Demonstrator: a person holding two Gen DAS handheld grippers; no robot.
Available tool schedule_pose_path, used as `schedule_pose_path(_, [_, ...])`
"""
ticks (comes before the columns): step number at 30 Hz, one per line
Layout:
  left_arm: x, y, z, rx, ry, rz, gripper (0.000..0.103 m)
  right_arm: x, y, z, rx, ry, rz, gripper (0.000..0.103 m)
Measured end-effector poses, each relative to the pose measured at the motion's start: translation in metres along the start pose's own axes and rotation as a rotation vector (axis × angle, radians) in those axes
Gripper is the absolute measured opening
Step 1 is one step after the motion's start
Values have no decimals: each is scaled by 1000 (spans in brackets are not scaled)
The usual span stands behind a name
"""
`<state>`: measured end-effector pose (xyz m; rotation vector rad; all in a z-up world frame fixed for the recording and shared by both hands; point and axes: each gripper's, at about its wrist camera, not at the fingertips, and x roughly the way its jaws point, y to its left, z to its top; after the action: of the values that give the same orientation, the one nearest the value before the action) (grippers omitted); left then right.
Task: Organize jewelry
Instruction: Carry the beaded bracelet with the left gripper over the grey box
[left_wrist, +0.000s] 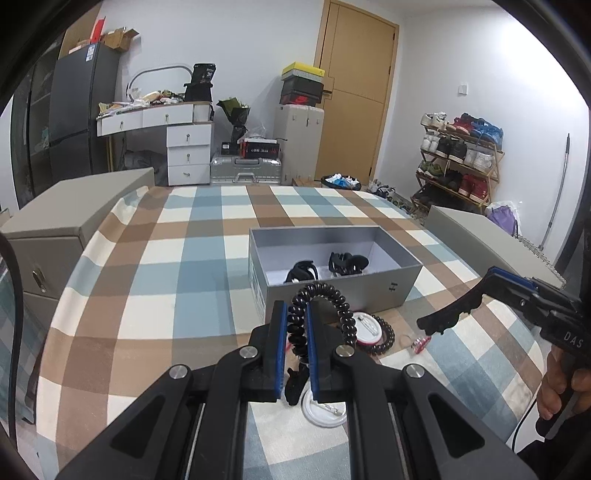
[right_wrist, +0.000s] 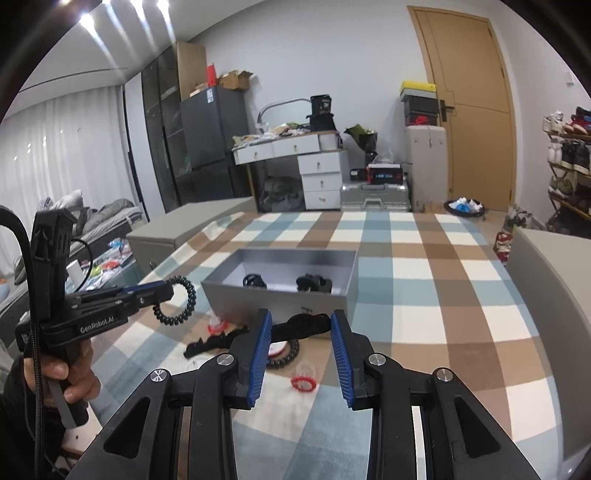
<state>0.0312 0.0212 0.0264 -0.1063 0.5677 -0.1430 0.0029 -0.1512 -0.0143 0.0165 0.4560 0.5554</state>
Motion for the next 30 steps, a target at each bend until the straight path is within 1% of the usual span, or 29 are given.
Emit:
schedule_pose_path(6, [-4,1,18,2,-50,19,6,-5,-3,24,31,-61,-15,32])
schedule_pose_path(12, [-4,2,36,1,-89,35,6,2,-8,45,64,-95,-19,32])
schedule_pose_path(22, [12,-2,53,12,-107,52,6,30,-22,58,114,-74,-50,32])
schedule_pose_path(30, [34,-5,56,22,-81,67,6,51,-27,61,130,-38,-66,32])
